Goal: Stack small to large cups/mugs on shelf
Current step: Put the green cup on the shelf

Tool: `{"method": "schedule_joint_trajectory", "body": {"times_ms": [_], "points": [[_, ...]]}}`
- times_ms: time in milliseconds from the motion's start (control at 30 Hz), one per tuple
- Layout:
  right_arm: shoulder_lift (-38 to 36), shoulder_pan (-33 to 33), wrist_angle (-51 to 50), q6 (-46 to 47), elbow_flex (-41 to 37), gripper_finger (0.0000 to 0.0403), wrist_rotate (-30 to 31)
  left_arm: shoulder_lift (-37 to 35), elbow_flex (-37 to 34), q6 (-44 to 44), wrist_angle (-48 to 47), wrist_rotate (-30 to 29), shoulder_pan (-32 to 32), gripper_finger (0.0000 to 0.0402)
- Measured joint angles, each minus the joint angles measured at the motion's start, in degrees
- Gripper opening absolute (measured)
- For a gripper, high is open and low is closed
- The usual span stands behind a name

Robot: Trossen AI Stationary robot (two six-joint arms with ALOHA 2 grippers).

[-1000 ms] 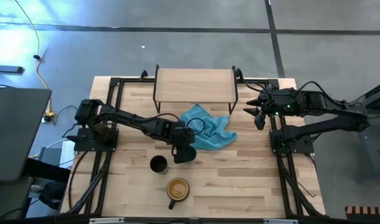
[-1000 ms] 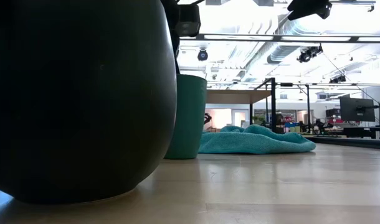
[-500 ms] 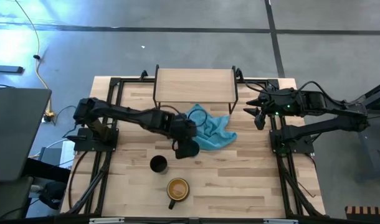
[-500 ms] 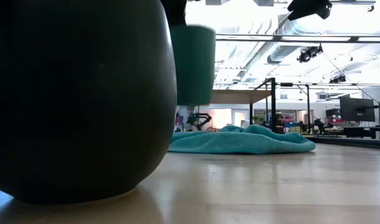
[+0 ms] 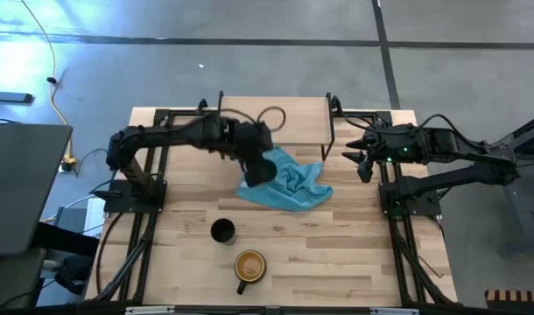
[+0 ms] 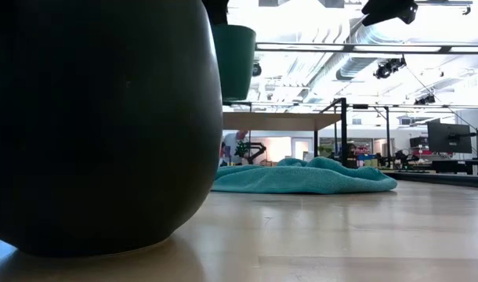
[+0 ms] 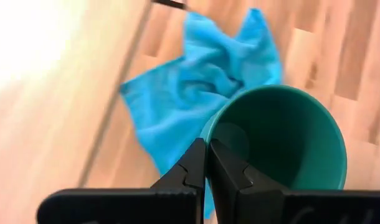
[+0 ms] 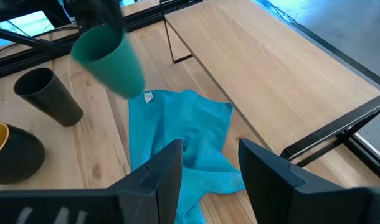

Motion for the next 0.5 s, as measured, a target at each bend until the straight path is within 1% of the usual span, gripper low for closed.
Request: {"method": "schedule_joint_trajectory", "body": {"times_ms": [333,500], "points": [[0.0,0.0,-0.2,0.0,0.0,0.0149,0.0,0.0,5.5,1.2,-6.1,0.3,10.6,0.0],[0.0,0.0,-0.2,0.0,0.0,0.0149,0.0,0.0,8.2,3.0,-6.9,0.7,14.5,0.0]]}}
